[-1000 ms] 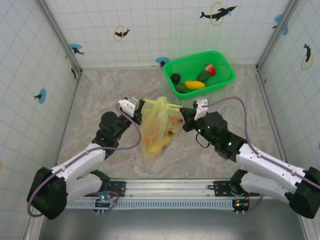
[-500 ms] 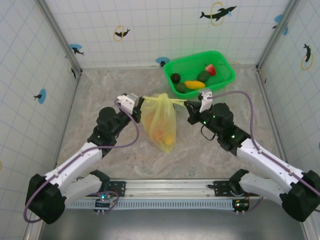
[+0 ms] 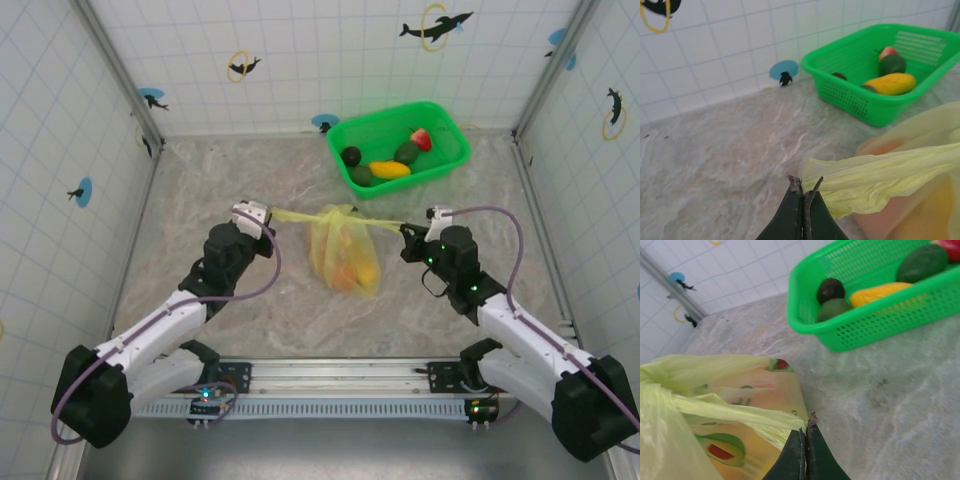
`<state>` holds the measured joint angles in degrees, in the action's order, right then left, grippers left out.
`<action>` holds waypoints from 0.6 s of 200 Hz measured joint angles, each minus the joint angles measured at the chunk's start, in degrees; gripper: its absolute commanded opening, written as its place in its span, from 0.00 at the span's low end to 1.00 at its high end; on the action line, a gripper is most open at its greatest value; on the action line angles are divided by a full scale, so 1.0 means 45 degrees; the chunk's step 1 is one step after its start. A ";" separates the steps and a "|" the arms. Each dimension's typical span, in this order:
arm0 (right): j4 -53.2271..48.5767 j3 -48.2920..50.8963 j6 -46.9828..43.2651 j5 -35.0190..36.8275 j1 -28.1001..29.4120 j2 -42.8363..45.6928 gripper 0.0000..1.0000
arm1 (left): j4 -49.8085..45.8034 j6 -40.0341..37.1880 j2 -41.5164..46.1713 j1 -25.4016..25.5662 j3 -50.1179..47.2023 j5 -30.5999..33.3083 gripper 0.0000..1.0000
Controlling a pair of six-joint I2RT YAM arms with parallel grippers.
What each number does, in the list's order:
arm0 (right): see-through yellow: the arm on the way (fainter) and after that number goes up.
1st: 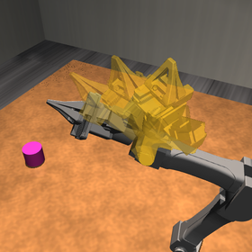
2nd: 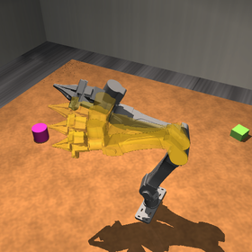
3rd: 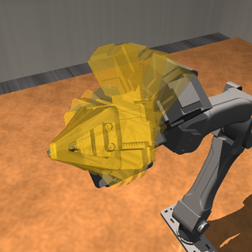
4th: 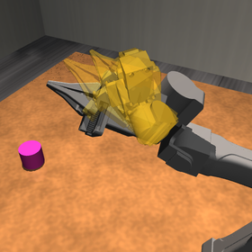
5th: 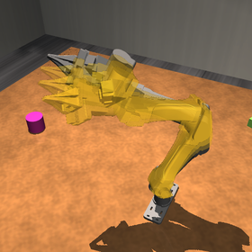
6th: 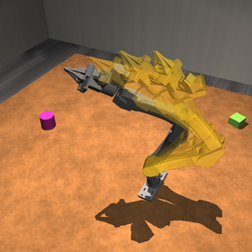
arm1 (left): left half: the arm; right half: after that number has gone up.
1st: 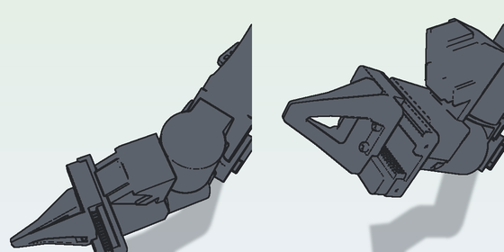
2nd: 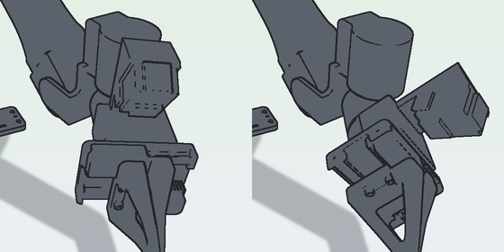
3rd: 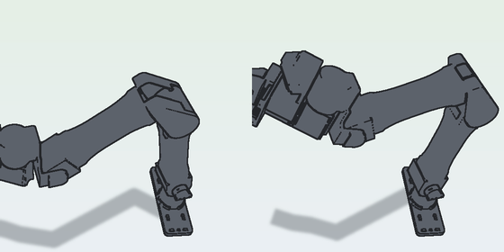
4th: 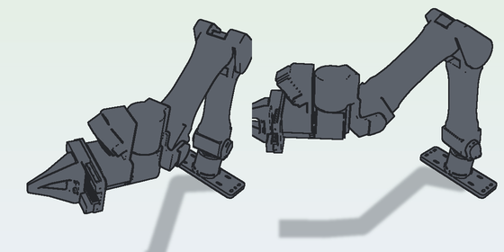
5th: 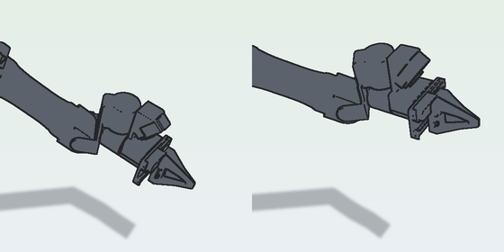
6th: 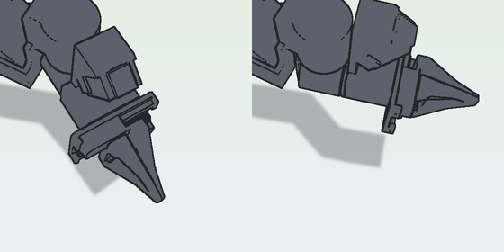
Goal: Place the fake fruits into the plastic bag and tie a complex knot
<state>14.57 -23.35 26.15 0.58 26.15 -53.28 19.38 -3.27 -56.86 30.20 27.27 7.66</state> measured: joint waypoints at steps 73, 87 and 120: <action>-0.0010 0.1632 0.1088 -0.0651 -0.1690 0.0879 0.00 | 0.0248 0.2127 -0.0355 -0.1452 -0.1277 -0.0695 0.00; 0.0053 0.1637 0.1078 -0.0860 -0.1870 0.0879 0.00 | 0.0321 0.2210 -0.0568 -0.1559 -0.1258 -0.1156 0.00; 0.0189 0.1637 0.1020 -0.1156 -0.2205 0.0879 0.10 | 0.0345 0.2487 -0.0889 -0.1962 -0.0942 -0.2618 0.00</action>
<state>15.42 -15.99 30.74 -4.62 16.23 -49.32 20.93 7.92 -60.86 21.37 23.03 -4.12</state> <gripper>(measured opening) 0.057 0.046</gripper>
